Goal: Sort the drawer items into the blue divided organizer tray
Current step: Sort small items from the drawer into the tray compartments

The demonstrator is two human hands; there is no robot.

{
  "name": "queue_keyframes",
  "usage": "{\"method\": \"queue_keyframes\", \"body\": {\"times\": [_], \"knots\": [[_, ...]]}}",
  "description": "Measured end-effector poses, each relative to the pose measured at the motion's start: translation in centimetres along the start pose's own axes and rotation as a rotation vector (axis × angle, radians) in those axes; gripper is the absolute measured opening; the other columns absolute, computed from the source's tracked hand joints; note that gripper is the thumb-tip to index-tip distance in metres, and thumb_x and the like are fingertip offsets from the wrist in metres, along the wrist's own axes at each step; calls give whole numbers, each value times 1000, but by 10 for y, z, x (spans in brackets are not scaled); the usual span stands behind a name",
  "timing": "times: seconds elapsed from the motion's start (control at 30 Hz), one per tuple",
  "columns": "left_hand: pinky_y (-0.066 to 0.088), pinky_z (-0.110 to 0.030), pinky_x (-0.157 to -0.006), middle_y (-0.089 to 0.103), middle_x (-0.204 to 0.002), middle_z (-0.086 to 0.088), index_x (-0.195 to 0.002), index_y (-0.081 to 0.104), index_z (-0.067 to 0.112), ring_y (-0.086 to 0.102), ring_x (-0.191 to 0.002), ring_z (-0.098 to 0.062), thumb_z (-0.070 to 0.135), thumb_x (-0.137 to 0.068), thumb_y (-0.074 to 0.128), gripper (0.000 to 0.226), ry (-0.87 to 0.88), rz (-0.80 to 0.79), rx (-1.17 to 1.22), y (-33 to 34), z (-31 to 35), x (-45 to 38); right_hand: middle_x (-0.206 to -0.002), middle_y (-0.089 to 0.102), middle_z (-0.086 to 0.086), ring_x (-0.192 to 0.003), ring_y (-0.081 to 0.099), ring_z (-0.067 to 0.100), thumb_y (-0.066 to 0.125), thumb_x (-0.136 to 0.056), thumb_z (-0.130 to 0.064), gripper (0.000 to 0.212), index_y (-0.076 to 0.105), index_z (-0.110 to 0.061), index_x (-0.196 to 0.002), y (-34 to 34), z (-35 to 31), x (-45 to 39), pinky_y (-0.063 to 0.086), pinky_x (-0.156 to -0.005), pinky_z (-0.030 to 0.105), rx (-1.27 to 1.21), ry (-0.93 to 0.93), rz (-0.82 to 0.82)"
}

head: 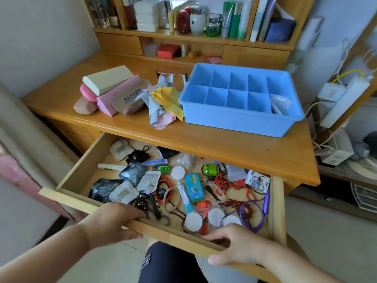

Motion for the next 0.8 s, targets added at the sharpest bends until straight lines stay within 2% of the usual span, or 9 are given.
{"method": "queue_keyframes", "body": {"times": [0.1,0.23,0.33,0.43,0.53,0.6,0.67,0.73,0.8], "knots": [[41,-10,-86,63,-107,26,-119,56,47,57,-99,6,75,-71,54,55,-27,-56,44,9,2,25,-123,44,-42,-119,35,-20,76,-57,-63,60,57,-57,-114,20,5,2,25,-105,13,5,-5,-47],[39,-8,-87,61,-107,29,-119,57,46,54,-100,10,78,-66,53,62,-93,-65,70,17,0,42,-123,42,-42,-121,32,-22,78,-56,-64,62,59,-56,-114,40,9,-1,22,-101,7,-13,-47,-47],[39,-9,-88,58,-102,33,-114,57,50,52,-98,12,76,-57,59,63,-164,-150,79,14,-1,36,-127,51,-32,-118,41,-18,75,-57,-66,58,60,-57,-112,33,3,-1,29,-104,13,64,-46,-58],[45,-13,-86,64,-97,29,-100,60,52,58,-94,9,87,-50,59,62,-224,-238,249,5,-3,27,-107,68,-22,-101,58,-10,73,-71,-52,33,70,-42,-103,14,-4,-3,42,-96,16,23,-53,-26],[47,-11,-79,67,-89,25,-86,62,49,61,-86,9,78,-70,52,35,-260,-93,331,1,0,10,-100,70,-18,-93,62,-6,67,-83,-35,12,70,-41,-93,-19,-1,-13,49,-93,23,29,-67,300],[49,-16,-74,66,-83,21,-82,62,46,60,-80,5,55,-85,56,11,-322,97,279,4,3,-8,-111,66,-15,-102,61,1,64,-87,-27,17,69,-33,-102,-48,6,-21,46,-95,25,149,-36,652],[49,-19,-71,66,-83,17,-87,66,38,59,-77,2,37,-89,61,5,-355,257,255,11,9,-26,-131,56,-6,-119,53,15,59,-90,-31,34,60,-25,-123,-77,16,-32,38,-96,26,412,62,854],[45,-14,-68,65,-85,15,-93,68,28,58,-76,-1,30,-88,63,7,-343,312,299,19,15,-42,-150,36,1,-132,39,24,51,-92,-45,54,38,-31,-143,-97,27,-44,36,-102,32,588,271,812],[40,-9,-66,59,-84,18,-97,69,26,54,-76,1,28,-88,64,10,-328,321,317,27,20,-52,-159,10,0,-138,31,26,43,-93,-52,59,29,-31,-147,-102,37,-55,39,-104,36,530,395,695]]}}
Point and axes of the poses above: each hand's wrist, its own x-axis away from the middle knuckle, its own y-axis out of the palm, z = x × y, the point moved 1 cm from there along -x, towards the middle knuckle
